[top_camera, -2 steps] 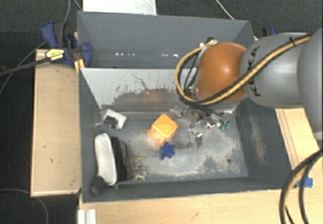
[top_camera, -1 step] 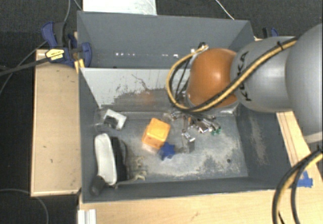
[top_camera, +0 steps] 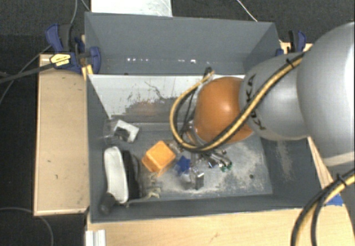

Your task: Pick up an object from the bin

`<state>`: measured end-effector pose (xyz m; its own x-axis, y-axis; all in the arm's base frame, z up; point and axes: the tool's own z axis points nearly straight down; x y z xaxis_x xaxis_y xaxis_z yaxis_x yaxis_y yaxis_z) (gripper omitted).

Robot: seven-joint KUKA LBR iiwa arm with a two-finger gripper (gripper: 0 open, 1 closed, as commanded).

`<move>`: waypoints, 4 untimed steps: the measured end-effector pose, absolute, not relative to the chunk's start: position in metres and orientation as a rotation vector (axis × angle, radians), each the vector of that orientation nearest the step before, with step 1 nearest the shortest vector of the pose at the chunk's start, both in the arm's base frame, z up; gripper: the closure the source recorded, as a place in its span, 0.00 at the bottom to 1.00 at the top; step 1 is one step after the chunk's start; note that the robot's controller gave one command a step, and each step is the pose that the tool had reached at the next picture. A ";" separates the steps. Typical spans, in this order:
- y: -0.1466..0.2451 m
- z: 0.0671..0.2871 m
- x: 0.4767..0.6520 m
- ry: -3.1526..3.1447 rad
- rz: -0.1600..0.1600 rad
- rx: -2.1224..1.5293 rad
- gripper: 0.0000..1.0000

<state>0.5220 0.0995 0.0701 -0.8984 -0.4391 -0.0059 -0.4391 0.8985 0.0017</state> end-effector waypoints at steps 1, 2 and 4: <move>0.122 0.071 0.522 3.067 0.005 -0.621 1.00; 0.122 0.071 0.522 3.067 0.005 -0.624 1.00; 0.178 0.081 0.555 2.921 0.000 -1.105 1.00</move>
Offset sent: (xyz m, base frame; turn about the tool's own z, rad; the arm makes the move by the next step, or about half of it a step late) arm 0.0000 0.0000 0.0000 0.0000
